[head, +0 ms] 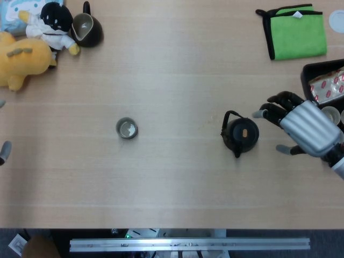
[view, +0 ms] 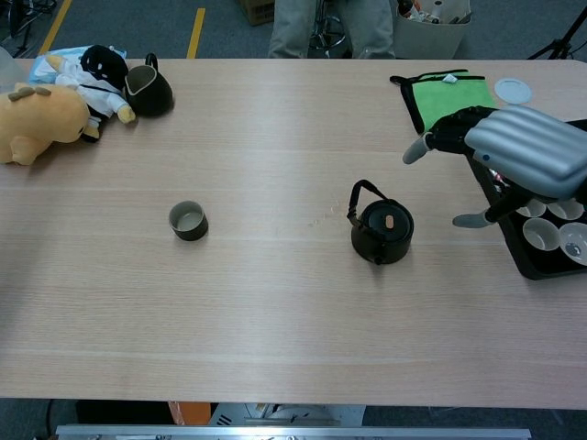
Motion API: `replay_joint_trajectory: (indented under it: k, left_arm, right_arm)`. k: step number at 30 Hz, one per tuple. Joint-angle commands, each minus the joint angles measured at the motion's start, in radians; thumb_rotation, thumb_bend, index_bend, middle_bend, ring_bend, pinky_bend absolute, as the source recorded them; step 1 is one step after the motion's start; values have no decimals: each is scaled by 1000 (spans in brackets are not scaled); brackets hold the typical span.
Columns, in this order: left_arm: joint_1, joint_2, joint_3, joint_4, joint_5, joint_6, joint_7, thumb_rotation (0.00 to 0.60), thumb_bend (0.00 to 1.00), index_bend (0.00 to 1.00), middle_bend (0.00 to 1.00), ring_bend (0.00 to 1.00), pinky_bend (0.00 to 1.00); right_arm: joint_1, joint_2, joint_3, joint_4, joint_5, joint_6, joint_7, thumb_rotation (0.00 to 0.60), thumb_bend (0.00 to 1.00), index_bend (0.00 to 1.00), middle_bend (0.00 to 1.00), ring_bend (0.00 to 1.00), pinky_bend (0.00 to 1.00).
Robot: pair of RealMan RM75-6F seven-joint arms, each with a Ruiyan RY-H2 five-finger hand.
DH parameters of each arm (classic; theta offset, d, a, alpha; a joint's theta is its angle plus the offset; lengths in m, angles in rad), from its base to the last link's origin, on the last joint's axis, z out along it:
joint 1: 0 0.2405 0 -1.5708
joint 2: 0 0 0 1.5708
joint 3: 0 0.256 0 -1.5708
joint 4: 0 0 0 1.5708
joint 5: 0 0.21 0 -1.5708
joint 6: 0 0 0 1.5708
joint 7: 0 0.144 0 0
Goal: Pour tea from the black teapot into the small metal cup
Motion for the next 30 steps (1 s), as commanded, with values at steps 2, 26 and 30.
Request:
replay_joint_trajectory:
  k: [2,26,30]
  left_arm:
    - [3,0,1,1,-2,2,1,600,292,149,159,113,82]
    - [6,5,5,22,11,4,-46,600,292,149,155,113,82]
    - [5,3,4,33,7,1,-57,600,292,149,155,112,82]
  right_arm:
    - [21,-71,21,1,45,-23,-94,600,0,244,275,155,174]
    - [108,-321,66,-1,320,-141,-458,600,0,204,231,115,166]
    - [124,-356,76,16,364,-149,-486,600,0,204,231,115,166]
